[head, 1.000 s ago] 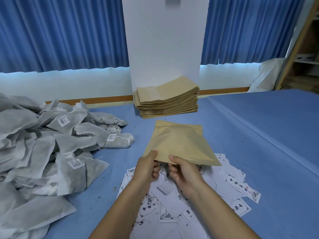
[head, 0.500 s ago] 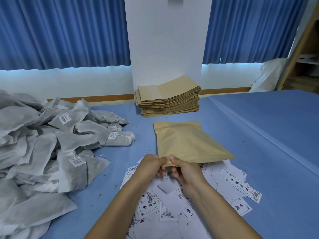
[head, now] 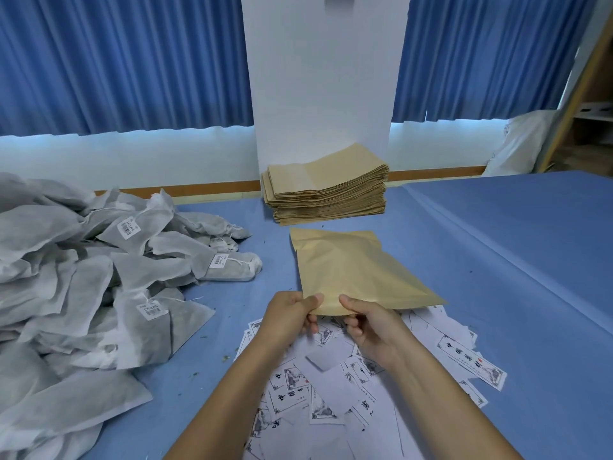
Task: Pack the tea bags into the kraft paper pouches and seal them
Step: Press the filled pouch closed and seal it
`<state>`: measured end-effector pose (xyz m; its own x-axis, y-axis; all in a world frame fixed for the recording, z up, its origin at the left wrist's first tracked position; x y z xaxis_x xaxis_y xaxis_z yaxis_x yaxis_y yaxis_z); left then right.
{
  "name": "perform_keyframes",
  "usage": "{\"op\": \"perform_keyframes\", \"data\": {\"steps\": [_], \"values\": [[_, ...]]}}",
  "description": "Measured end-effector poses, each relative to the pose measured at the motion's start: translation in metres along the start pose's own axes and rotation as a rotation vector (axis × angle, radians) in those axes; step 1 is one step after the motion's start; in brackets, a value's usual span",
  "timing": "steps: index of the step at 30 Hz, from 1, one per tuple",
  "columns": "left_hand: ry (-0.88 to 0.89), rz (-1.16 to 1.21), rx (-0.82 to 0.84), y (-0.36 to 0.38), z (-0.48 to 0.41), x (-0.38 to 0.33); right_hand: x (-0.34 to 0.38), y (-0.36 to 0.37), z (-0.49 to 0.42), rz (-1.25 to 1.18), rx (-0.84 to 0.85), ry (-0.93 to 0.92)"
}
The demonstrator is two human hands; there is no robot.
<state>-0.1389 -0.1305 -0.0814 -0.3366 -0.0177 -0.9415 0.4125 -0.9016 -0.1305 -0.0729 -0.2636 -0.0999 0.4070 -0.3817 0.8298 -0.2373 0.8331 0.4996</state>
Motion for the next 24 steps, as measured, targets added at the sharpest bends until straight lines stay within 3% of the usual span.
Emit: {"op": "perform_keyframes", "data": {"steps": [24], "values": [[-0.005, 0.037, -0.038, -0.009, -0.002, -0.007, 0.020, -0.018, -0.007, 0.030, -0.049, -0.122]]}}
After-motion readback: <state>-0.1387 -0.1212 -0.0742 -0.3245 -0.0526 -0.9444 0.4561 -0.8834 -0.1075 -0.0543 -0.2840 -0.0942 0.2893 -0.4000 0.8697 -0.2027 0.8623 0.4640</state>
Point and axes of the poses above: each hand's wrist, its own z-axis away from the middle knuckle, its own y-axis out of the palm, x = y × z, the point moved 3 cm from there along -z, towards the middle knuckle, and after that the axes turned 10 degrees about -y, right-handed, at the moved point
